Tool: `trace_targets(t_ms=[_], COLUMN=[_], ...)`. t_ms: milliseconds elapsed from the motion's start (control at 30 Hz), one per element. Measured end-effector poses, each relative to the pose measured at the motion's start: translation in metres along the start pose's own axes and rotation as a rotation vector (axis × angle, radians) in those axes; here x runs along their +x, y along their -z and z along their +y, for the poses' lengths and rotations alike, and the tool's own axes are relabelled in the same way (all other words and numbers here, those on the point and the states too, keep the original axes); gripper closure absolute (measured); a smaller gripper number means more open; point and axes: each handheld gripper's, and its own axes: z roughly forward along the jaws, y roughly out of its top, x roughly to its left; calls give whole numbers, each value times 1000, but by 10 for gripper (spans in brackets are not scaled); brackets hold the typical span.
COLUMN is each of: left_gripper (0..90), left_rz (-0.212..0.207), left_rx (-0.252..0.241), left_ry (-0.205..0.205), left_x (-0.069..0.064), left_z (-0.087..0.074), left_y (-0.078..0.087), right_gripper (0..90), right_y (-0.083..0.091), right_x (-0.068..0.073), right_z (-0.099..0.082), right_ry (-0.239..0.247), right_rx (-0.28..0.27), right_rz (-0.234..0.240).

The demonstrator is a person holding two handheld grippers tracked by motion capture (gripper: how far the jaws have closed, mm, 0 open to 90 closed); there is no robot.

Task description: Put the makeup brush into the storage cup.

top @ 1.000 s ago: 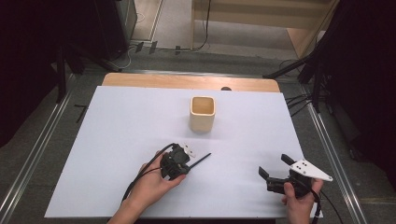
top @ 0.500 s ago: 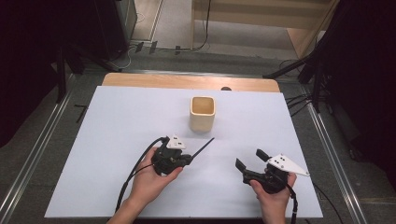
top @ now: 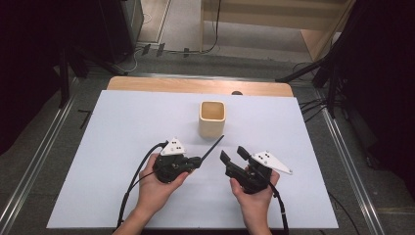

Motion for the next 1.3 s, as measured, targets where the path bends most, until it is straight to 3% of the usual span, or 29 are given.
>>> trace_targets(t_ms=[67, 167, 333, 367, 400, 433, 467, 500, 533, 600, 633, 700, 733, 767, 800, 833, 867, 900, 967, 1000, 1033, 1100, 1167, 1200, 1267, 1300], left_gripper=[853, 853, 853, 853, 853, 853, 853, 853, 853, 853, 853, 852, 848, 842, 842, 744, 706, 683, 633, 591, 562, 554, 514, 514, 515, 516], left_rz=[-4, -16, -18, -20, -24, -25, -25, -25, -25, -26, -26, -42, -75, -75, -77, -85, -85, -91, -84, -84, -87, -86, -87, -89, -88, -88], left_rx=[-14, -38, -61, -62, -67, -67, -67, -62, -62, -64, -64, -64, -65, -65, -77, -85, -85, -87, -95, -95, -105, -112, -125, -130, -150, -150], left_ry=[6, 18, 13, 10, 7, -1, -1, -10, -10, -19, -19, -14, 6, 6, 11, 8, 8, 3, -16, -16, -9, -8, 3, 8, 16, 16], left_x=[0, 1, 0, -1, -2, -5, -5, -8, -8, -11, -11, -12, -10, -10, -9, -9, -9, -10, -9, -9, -7, -5, -2, -1, 1, 1], left_z=[-1, -3, -4, -4, -5, -6, -6, -6, -6, -7, -7, -8, -9, -9, -10, -10, -10, -10, -10, -10, -11, -10, -9, -9, -6, -6], left_y=[1, 1, 1, 1, 0, -2, -2, -4, -4, -7, -7, -9, -12, -12, -12, -11, -11, -11, -9, -9, -6, -4, 1, 3, 9, 9], right_gripper=[392, 403, 431, 460, 460, 495, 495, 540, 540, 662, 662, 793, 844, 844, 845, 846, 846, 846, 846, 846, 846, 846, 846, 846, 846, 846], right_y=[-7, -17, -24, -28, -28, -30, -30, -32, -32, -33, -33, -33, -31, -31, -30, -28, -28, -26, -24, -24, -21, -20, -17, -17, -18, -18], right_x=[8, 15, 15, 14, 14, 11, 11, 9, 9, 7, 7, 6, 6, 6, 7, 11, 11, 14, 15, 15, 15, 15, 13, 13, 11, 11], right_z=[2, 4, -1, -4, -4, -7, -7, -9, -9, -12, -12, -14, -15, -15, -15, -15, -15, -13, -11, -11, -8, -7, -5, -5, -7, -7], right_ry=[-14, -85, -122, -162, -162, -214, -214, -259, -259, -315, -315, -324, -333, -333, -322, -243, -243, -136, -66, -66, 16, 31, 106, 106, 171, 171], right_rx=[4, 13, 34, 51, 51, 66, 66, 76, 76, 102, 102, 112, 107, 107, 103, 66, 66, 31, 6, 6, -19, -22, -27, -27, -14, -14], right_rz=[28, 58, 61, 77, 77, 113, 113, 148, 148, 177, 177, 196, 224, 224, 220, 197, 197, 158, 137, 137, 119, 116, 83, 83, 55, 55])
